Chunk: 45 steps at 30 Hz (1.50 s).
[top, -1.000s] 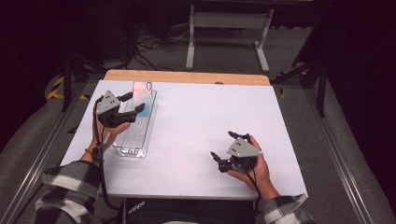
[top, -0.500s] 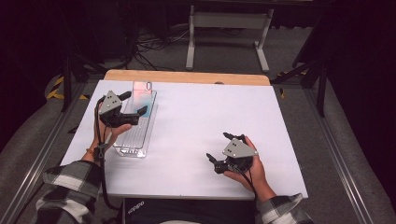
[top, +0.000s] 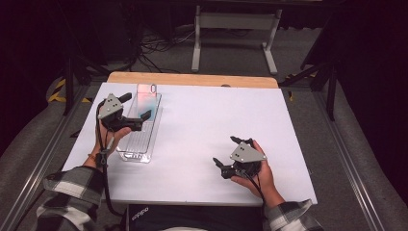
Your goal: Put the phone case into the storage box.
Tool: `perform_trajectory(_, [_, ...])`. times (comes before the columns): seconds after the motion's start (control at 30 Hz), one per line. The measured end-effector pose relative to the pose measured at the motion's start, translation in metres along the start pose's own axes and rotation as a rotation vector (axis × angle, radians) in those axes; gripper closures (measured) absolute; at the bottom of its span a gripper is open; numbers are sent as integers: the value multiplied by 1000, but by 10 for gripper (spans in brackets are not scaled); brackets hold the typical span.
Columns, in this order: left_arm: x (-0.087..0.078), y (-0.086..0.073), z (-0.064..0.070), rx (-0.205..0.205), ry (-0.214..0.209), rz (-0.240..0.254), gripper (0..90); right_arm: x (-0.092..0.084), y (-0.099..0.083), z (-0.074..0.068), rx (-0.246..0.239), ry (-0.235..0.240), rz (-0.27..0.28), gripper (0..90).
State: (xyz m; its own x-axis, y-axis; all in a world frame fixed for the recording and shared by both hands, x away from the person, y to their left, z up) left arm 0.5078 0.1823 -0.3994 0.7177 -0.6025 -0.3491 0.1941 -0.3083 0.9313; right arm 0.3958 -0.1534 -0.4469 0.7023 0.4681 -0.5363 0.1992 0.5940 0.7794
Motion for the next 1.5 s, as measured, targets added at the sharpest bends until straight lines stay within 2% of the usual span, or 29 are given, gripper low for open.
perform_trajectory(0.27, [-3,5,11,20,-11,9,34,-2,0,2,9,-5,3,109])
perform_trajectory(0.33, [-6,8,16,31,-14,26,41,-2,0,3,14,-8,8,109])
perform_trajectory(0.67, [-9,6,24,29,-34,34,49,-3,0,3,11,-16,10,108])
perform_trajectory(1.17, [-21,9,35,65,-36,48,56,-10,1,7,37,-26,25,108])
perform_trajectory(1.5, [-26,10,43,90,-46,41,58,-12,1,10,49,-29,30,107])
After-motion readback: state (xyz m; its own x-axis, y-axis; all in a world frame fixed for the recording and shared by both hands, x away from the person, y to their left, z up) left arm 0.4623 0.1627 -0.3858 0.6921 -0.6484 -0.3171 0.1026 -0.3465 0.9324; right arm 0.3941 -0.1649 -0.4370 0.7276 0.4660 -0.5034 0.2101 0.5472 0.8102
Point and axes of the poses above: each handheld gripper's, and its own axes: x roughly forward along the jaws, y roughly out of its top, z roughly to its right, the point moved 6 cm from there along x, roughly forward along the jaws, and after that the axes turned 9 degrees about -z, right-handed, at the moved point
